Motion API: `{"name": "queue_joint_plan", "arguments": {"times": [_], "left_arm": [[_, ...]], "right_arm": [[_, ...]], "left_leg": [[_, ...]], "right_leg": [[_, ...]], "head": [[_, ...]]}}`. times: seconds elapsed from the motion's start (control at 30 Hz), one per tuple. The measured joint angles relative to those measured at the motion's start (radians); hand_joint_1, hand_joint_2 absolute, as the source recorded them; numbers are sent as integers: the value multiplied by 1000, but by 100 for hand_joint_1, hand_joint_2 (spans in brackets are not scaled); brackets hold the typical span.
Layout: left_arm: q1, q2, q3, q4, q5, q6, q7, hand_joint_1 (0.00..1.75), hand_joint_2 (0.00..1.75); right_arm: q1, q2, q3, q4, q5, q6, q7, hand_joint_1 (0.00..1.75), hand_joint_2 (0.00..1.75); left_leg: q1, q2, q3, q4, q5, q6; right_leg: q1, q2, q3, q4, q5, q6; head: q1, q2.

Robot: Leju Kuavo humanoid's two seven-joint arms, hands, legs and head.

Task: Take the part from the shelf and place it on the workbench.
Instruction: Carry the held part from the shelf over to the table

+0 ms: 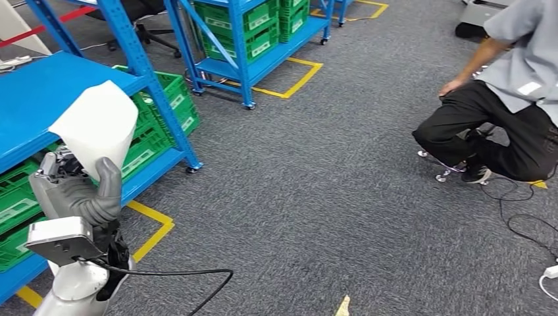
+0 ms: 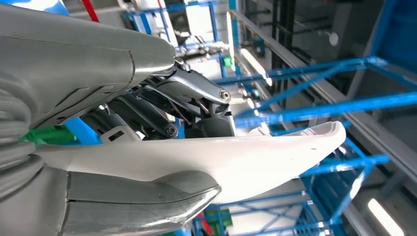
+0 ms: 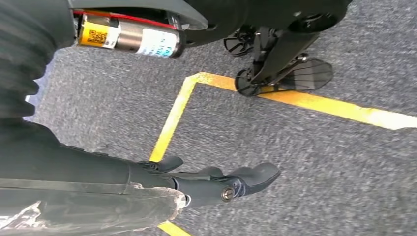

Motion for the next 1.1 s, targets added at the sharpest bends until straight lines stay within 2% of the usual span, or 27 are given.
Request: {"name": "queue_joint_plan", "arguments": {"times": [0.03,0.07,0.1,0.17,0.2,0.23,0.27,0.3,0.33,0.37,0.4,0.47,0.53,0.57,0.6,0.67,0.7,0.73,0.77,0.8,0.83,0.9,0.93,0.97,1.03,1.07,1.1], "left_arm": [[0,0,0,0,0,-1,0,175,175],[-1,0,0,0,0,-1,0,175,175],[-1,0,1,-1,0,-1,-1,175,175],[0,0,2,-2,-1,-1,-1,175,175],[0,0,3,-2,-1,0,-1,175,175],[2,1,4,-2,-1,0,-1,175,175],[2,1,5,-2,-1,0,-1,175,175],[2,1,6,-2,-1,1,-1,175,175],[2,1,6,-3,-1,1,-1,175,175],[2,1,8,-3,-1,2,-1,175,175],[2,1,10,-4,-1,3,-1,175,175],[1,1,13,-6,-1,3,-1,175,175],[1,1,15,-8,-1,3,-2,175,175],[1,1,15,-8,0,3,-2,175,175],[1,0,16,-10,0,4,-2,175,175],[2,0,18,-14,1,4,-3,175,175],[3,0,18,-15,1,4,-4,175,175],[4,0,19,-16,1,4,-4,175,175],[4,0,19,-16,1,3,-4,175,175],[4,-1,19,-16,1,1,-4,175,175],[5,-1,19,-16,1,-1,-3,175,175],[5,-3,18,-16,0,-5,-1,175,175],[4,-4,18,-16,0,-6,0,175,175],[4,-5,18,-16,0,-6,0,175,175],[4,-6,17,-16,0,-7,0,175,175],[4,-7,17,-16,0,-7,1,175,175],[4,-8,16,-16,-1,-7,1,175,175]], "right_arm": [[3,0,2,0,-3,0,2,0,175],[5,0,5,0,-6,0,3,0,175],[7,0,7,0,-7,0,4,0,175],[8,0,13,0,-10,0,4,0,175],[8,0,15,0,-10,1,4,0,175],[8,0,16,0,-11,1,4,0,175],[8,0,17,0,-11,1,4,0,175],[8,0,18,0,-12,1,4,0,175],[8,0,18,0,-12,1,5,0,175],[8,0,19,0,-12,1,5,0,175],[8,0,20,0,-12,1,5,0,175],[8,0,24,0,-13,2,5,0,175],[11,-1,26,0,-14,2,5,0,175],[13,-2,26,0,-15,2,5,0,175],[15,-2,26,0,-17,2,6,0,175],[16,-3,30,0,-24,3,8,0,175],[16,-3,32,0,-28,4,9,0,175],[17,-3,33,0,-31,4,10,0,175],[18,-3,34,0,-34,5,11,0,175],[19,-3,34,0,-39,6,12,0,175],[21,-3,35,0,-45,6,14,0,175],[23,-3,39,-1,-57,8,18,0,175],[24,-3,43,-1,-62,9,20,0,175],[25,-3,47,-2,-64,10,21,0,175],[28,-3,51,-2,-66,10,22,0,175],[30,-3,51,-3,-66,10,22,0,175],[32,-3,52,-4,-66,10,22,0,175]], "left_leg": [[2,4,1,1,-3,-6],[4,-7,0,8,-12,-11],[6,-28,-9,32,-32,-16],[9,-82,-54,137,-94,-21],[9,-95,-85,203,-122,-22],[9,-100,-108,252,-136,-22],[9,-103,-119,270,-130,-22],[9,-106,-112,252,-105,-20],[10,-115,-89,201,-67,-18],[11,-135,-60,137,-31,-15],[13,-157,-33,76,-7,-11],[15,-185,-8,15,4,-6],[14,-170,-8,6,4,2],[14,-158,-6,2,6,7],[15,-144,-5,-1,9,14],[14,-116,-4,-4,11,22],[12,-102,-5,-4,10,24],[11,-88,-5,-4,10,25],[11,-74,-5,-4,9,25],[11,-61,-4,-4,7,24],[11,-48,-2,-4,5,22],[8,-27,3,-2,0,14],[5,-19,5,-1,-3,9],[2,-9,6,0,-5,4],[2,12,10,-1,-8,-5],[5,10,11,2,-14,-11],[7,-7,8,16,-28,-16]], "right_leg": [[-1,11,-1,-3,4,-6],[-3,22,0,-6,7,-12],[-6,33,1,-10,11,-18],[-8,55,1,-14,16,-26],[-7,67,1,-14,17,-28],[-6,80,0,-14,18,-29],[-6,94,0,-13,18,-29],[-5,109,0,-12,19,-29],[-5,123,1,-11,19,-29],[-6,136,0,-8,19,-27],[-5,148,-3,-4,19,-25],[-6,169,-14,1,21,-14],[-9,187,-26,3,25,-2],[-8,178,-33,12,21,3],[-7,156,-47,37,7,7],[-5,93,-99,144,-51,14],[-7,74,-130,211,-82,17],[-10,65,-156,264,-102,20],[-13,60,-166,287,-105,22],[-15,55,-157,271,-89,24],[-17,46,-128,218,-60,25],[-14,0,-49,79,-9,22],[-10,-18,-23,32,3,17],[-6,-28,-11,10,4,11],[-2,-8,-12,6,5,-3],[-3,4,-12,3,8,-9],[-4,16,-11,1,10,-16]], "head": [[0,0],[-1,0],[-3,0],[-8,0],[-10,0],[-11,0],[-10,0],[-11,0],[-10,0],[-11,0],[-10,0],[-10,0],[-10,0],[-9,0],[-5,0],[2,0],[4,0],[4,0],[4,0],[4,0],[4,0],[5,0],[3,0],[2,0],[-1,0],[-2,0],[-3,0]]}}
